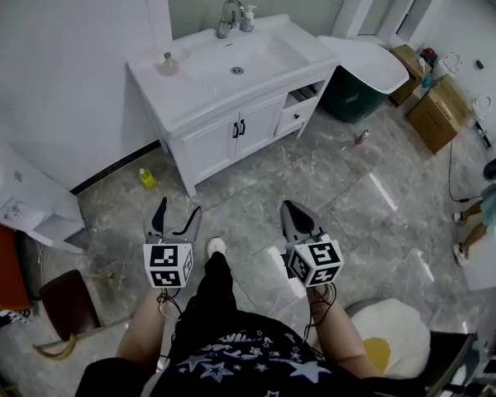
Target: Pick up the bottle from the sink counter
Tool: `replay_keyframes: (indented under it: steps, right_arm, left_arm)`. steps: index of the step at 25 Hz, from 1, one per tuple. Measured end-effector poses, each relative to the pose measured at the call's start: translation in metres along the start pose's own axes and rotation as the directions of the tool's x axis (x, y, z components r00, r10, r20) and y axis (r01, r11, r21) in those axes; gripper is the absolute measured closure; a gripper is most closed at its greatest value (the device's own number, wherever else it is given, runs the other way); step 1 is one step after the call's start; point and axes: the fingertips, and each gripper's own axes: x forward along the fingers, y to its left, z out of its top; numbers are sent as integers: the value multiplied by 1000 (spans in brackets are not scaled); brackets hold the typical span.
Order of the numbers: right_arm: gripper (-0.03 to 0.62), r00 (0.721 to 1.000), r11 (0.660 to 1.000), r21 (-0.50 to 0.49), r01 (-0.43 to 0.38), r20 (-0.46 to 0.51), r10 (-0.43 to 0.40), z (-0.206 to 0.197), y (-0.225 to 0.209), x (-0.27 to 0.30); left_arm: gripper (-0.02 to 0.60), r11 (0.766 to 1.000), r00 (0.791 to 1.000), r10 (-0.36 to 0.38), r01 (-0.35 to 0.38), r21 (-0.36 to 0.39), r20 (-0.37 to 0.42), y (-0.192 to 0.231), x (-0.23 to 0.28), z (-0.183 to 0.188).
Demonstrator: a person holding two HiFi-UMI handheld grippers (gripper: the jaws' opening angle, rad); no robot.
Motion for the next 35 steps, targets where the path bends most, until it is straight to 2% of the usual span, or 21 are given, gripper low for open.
replay_keyframes:
  steps: [5, 9, 13, 18, 22, 25, 27, 31, 35]
  right_arm:
    - [591, 999, 1000, 11, -4, -37, 5, 13, -28, 83]
    - [591, 999, 1000, 5, -10, -35, 10, 40, -48, 165]
    - [591, 1000, 1000, -7, -6, -17, 5, 72, -63, 240]
    - [591, 1000, 1000, -21, -17, -13, 17, 95, -68, 305]
    - [591, 999, 999, -30, -37, -20, 36, 105, -66, 345]
    - [591, 998, 997, -40, -62, -27, 61, 111, -64, 373]
    - [591, 996, 995, -46, -85, -27, 84, 115, -63, 392]
    - [591, 989, 988, -57, -146, -36, 145, 121, -65, 438]
    - [591, 977, 976, -54, -213, -42, 211, 128, -73, 494]
  left_arm:
    - [222, 999, 999, 39, -39, -7, -17, 45, 75, 14]
    - [221, 998, 997, 62, -62, -5, -39, 96, 138, 35]
    - [222, 996, 995, 86, -85, 28, -48, 149, 198, 56]
    - [222, 989, 993, 104, -98, 113, -50, 192, 249, 73]
    - [222, 972, 993, 99, -81, 222, -69, 210, 279, 76]
    - [224, 960, 991, 111, -87, 265, -78, 223, 298, 79]
    - [224, 961, 989, 122, -98, 257, -80, 233, 310, 82]
    - [225, 976, 987, 129, -109, 189, -96, 250, 339, 85]
    - [225, 973, 973, 205, -190, 131, -109, 271, 374, 90]
